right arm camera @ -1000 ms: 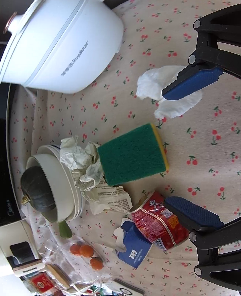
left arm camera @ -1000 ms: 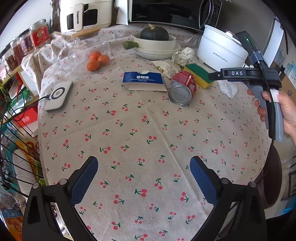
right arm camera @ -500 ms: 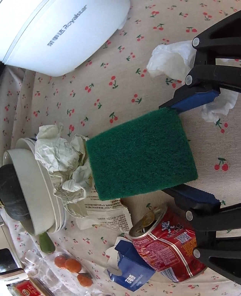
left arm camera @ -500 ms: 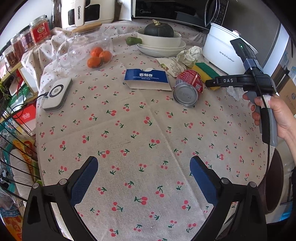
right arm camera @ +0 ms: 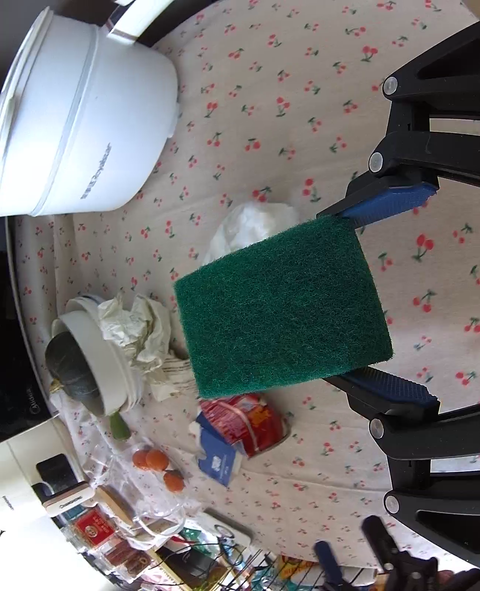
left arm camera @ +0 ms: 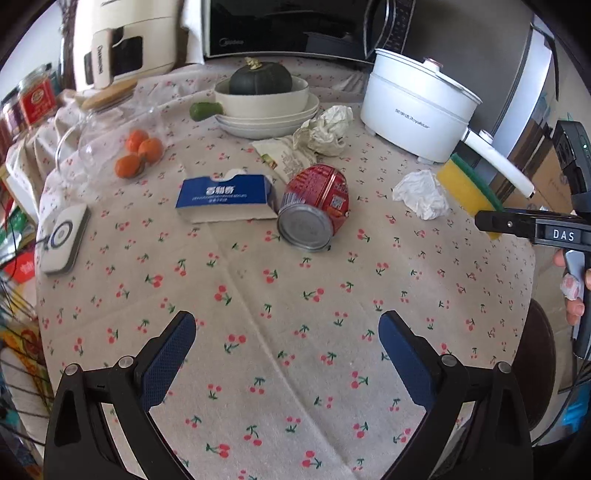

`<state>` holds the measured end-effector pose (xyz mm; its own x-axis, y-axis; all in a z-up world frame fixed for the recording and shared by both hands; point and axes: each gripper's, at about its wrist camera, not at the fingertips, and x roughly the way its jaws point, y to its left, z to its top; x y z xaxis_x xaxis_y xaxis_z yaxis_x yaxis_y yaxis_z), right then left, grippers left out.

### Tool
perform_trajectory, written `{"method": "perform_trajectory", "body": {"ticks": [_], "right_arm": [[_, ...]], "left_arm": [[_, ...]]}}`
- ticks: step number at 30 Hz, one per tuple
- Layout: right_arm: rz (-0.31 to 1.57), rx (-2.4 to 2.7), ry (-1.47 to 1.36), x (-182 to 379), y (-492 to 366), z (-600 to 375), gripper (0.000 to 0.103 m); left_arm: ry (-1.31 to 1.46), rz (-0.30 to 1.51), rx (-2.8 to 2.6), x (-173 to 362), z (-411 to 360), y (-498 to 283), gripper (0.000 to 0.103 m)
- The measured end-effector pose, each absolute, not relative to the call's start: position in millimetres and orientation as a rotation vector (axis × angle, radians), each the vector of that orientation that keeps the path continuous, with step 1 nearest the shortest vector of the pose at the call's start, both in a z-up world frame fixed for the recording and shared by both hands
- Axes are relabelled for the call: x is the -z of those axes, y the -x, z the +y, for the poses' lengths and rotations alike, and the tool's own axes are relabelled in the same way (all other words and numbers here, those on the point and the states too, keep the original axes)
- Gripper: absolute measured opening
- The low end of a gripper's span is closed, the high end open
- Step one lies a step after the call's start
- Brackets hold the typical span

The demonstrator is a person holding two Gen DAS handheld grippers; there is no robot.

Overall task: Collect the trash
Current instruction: 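Reach the left tool to the red can and close on it while the right tool holds the sponge, then carry the red can with the left tool over the bin while the right tool carries the sponge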

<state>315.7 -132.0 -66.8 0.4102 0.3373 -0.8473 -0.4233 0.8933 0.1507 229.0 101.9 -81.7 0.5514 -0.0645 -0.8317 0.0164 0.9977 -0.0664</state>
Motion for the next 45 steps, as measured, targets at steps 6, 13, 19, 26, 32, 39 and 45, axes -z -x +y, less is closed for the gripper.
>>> {"method": "perform_trajectory", "body": {"ticks": [6, 13, 19, 26, 32, 39, 45], "right_arm": [[1.054, -0.496, 0.084, 76.8, -318.8, -159.5, 0.063], [1.073, -0.491, 0.056, 85.7, -327.5, -190.8, 0.063], [1.076, -0.486, 0.044, 87.9, -330.0, -203.6, 0.063], [1.089, -0.469, 0.061, 89.3, -321.8, -207.7, 0.063], [1.1, -0.413, 0.075, 71.3, -302.5, -212.7, 0.063], [1.109, -0.391, 0.08, 43.5, -261.8, -208.8, 0.063], [1.104, -0.387, 0.058, 34.7, -218.6, -206.2, 0.063]], "left_arm": [[-0.074, 1.052, 0.113, 83.1, 74.7, -301.3, 0.094], [-0.178, 1.18, 0.115, 112.3, 55.0, -364.1, 0.082], [-0.143, 1.214, 0.083, 128.4, 59.6, -383.0, 0.068], [0.002, 1.177, 0.087, 123.4, 69.6, -350.0, 0.068], [0.107, 1.152, 0.113, 116.2, 75.1, -297.0, 0.068], [0.185, 1.135, 0.14, 103.0, 74.6, -232.9, 0.068], [0.231, 1.119, 0.159, 93.8, 71.8, -186.1, 0.068]]}}
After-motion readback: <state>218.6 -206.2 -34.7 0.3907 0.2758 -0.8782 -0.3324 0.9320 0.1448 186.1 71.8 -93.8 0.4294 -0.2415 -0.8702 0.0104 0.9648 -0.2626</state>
